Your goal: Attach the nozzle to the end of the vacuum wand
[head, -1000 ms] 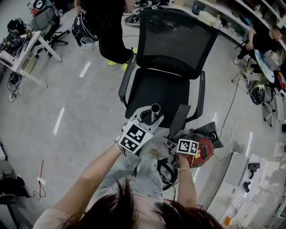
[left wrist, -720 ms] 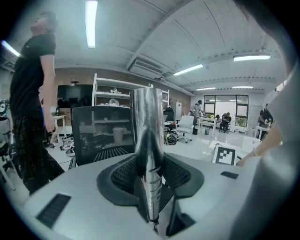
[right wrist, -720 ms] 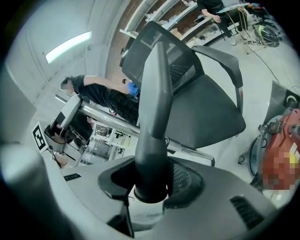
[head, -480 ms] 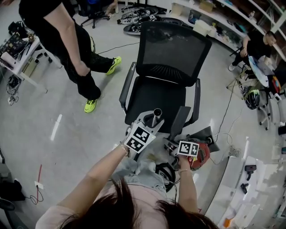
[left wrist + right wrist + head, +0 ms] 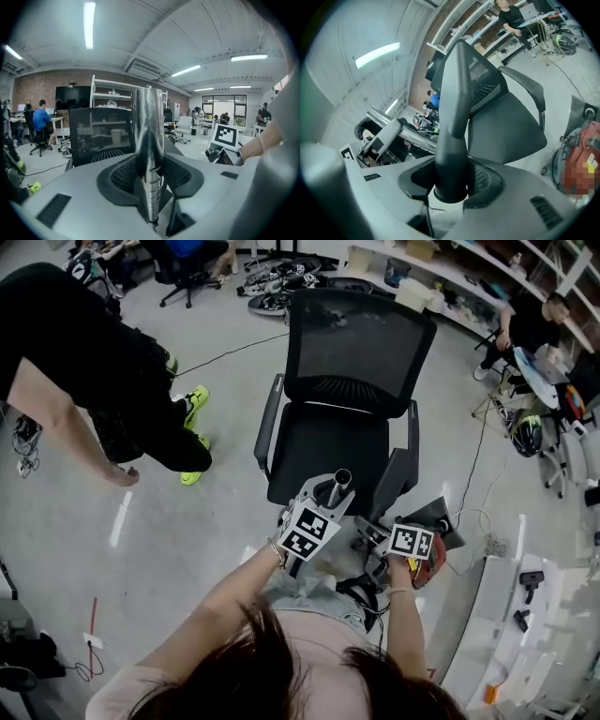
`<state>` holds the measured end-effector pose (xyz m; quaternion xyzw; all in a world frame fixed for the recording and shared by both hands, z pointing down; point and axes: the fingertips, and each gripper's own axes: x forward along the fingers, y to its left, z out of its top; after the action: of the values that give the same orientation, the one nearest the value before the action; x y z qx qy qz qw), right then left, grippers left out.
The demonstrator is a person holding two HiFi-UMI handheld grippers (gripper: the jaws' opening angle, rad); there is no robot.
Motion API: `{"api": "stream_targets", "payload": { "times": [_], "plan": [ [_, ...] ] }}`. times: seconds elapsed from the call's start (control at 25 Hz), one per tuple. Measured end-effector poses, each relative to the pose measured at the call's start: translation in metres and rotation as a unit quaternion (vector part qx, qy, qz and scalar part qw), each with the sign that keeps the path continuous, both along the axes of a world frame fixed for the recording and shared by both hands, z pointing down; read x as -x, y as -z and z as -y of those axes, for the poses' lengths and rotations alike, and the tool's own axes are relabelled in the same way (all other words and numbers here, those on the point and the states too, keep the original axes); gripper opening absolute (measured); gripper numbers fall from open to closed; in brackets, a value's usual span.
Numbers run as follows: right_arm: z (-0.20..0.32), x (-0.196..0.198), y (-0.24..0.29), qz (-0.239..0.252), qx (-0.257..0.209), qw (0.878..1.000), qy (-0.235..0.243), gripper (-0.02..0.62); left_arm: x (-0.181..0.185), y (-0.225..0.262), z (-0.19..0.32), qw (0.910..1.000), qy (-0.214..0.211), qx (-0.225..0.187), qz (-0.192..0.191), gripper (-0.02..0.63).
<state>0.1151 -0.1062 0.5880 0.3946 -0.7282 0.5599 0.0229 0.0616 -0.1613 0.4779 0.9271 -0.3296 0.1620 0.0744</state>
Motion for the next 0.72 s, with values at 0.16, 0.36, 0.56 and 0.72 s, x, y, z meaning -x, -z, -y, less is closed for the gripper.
{"api": "stream_targets", "payload": {
  "times": [0.16, 0.36, 0.56, 0.72],
  "plan": [
    [0.007, -0.001, 0.019, -0.002, -0.022, 1.000, -0.016, 0.169, -0.001, 0.002, 0.000, 1.0000, -0.003, -0.002, -0.003, 0.160],
    [0.013, -0.003, 0.043, -0.006, -0.052, 0.998, -0.029, 0.169, -0.003, 0.002, 0.001, 0.9999, -0.012, 0.000, -0.006, 0.160],
    [0.019, -0.007, 0.063, 0.000, -0.076, 0.996, -0.048, 0.169, -0.009, 0.004, 0.001, 0.9996, -0.025, -0.002, -0.010, 0.158],
    [0.023, -0.010, 0.079, 0.006, -0.093, 0.994, -0.058, 0.169, -0.014, 0.004, 0.000, 0.9994, -0.034, -0.001, -0.012, 0.158]
  ]
}}
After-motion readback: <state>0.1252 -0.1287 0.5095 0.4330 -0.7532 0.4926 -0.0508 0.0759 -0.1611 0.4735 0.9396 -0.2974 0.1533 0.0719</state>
